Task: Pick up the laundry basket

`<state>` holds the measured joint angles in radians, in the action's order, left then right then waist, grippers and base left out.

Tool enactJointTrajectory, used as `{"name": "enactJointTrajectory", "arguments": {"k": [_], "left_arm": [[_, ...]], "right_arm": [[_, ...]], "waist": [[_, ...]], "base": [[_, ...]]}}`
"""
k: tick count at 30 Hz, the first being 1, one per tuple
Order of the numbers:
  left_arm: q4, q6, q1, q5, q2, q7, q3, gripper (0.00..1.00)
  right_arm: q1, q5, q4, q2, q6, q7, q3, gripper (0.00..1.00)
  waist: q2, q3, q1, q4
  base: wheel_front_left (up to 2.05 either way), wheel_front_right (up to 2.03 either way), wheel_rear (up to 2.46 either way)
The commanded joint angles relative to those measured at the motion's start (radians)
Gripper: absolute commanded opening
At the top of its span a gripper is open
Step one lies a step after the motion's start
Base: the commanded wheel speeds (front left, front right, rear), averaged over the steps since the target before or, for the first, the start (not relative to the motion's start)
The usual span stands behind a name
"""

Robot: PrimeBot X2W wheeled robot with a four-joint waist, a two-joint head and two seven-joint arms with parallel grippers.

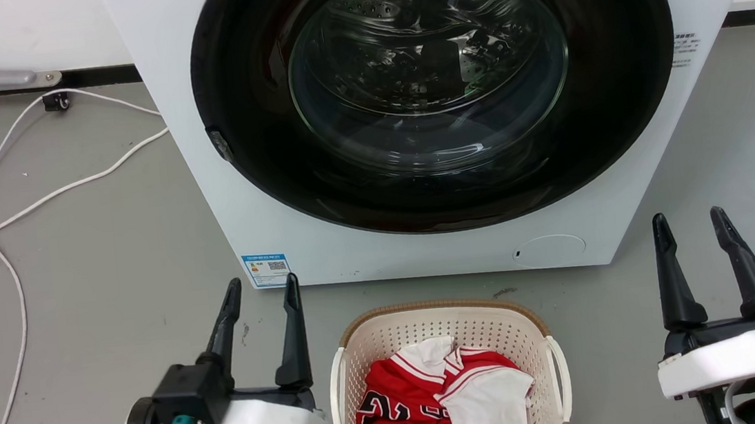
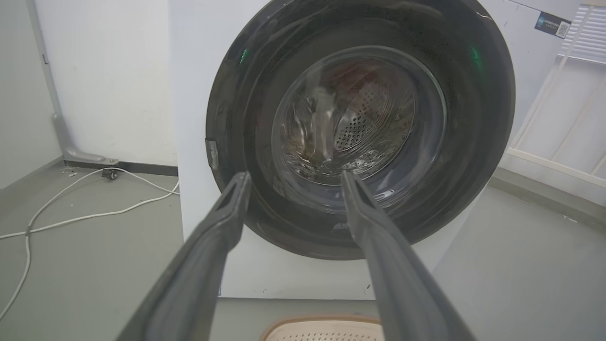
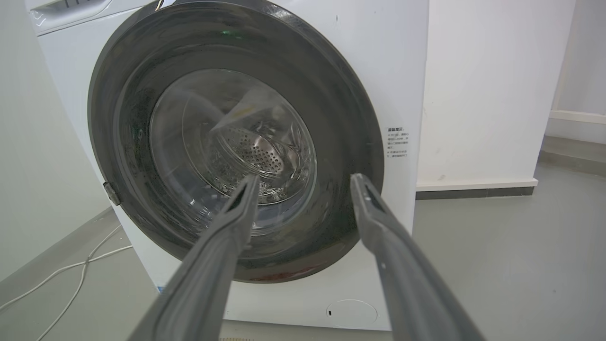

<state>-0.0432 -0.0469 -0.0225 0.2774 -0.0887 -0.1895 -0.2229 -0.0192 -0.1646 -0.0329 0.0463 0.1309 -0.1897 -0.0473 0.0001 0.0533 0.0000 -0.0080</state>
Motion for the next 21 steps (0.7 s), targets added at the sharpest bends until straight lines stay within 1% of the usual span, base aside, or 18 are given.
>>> {"name": "enactJointTrajectory", "arguments": {"k": [1, 6, 11, 15, 19, 21], "left_arm": [[-0.006, -0.015, 0.008, -0.028, -0.009, -0.011, -0.016, 1.00], [0.011, -0.024, 0.013, -0.057, -0.018, -0.021, -0.045, 1.00], [0.032, -0.051, 0.016, -0.105, -0.026, -0.032, -0.066, 1.00], [0.048, -0.063, 0.019, -0.134, -0.032, -0.040, -0.086, 1.00], [0.063, -0.070, 0.023, -0.158, -0.036, -0.047, -0.098, 1.00], [0.065, -0.061, 0.021, -0.159, -0.032, -0.052, -0.102, 1.00]], "right_arm": [[0.005, 0.026, -0.001, 0.005, 0.000, -0.010, 0.003, 1.00], [0.019, 0.040, 0.040, 0.005, 0.000, -0.022, 0.012, 1.00], [0.016, 0.067, 0.079, 0.005, 0.000, -0.033, 0.010, 1.00], [0.020, 0.088, 0.092, 0.005, 0.000, -0.041, 0.008, 1.00], [0.022, 0.113, 0.097, 0.005, 0.000, -0.048, 0.010, 1.00], [0.018, 0.123, 0.097, 0.005, 0.000, -0.052, 0.009, 1.00]], "waist": [[-0.0001, -0.001, 0.0000, 0.000], [-0.0001, -0.002, 0.0000, 0.000], [-0.0001, -0.003, 0.0000, -0.002], [-0.0001, -0.003, 0.0000, -0.002], [-0.0001, -0.001, 0.0000, -0.002], [-0.0001, 0.003, 0.0000, -0.003]], "base": [[0.00, 0.00, 0.00], [0.00, 0.00, 0.00], [0.00, 0.00, 0.00], [0.00, 0.00, 0.00], [0.00, 0.00, 0.00], [0.00, 0.00, 0.00]]}}
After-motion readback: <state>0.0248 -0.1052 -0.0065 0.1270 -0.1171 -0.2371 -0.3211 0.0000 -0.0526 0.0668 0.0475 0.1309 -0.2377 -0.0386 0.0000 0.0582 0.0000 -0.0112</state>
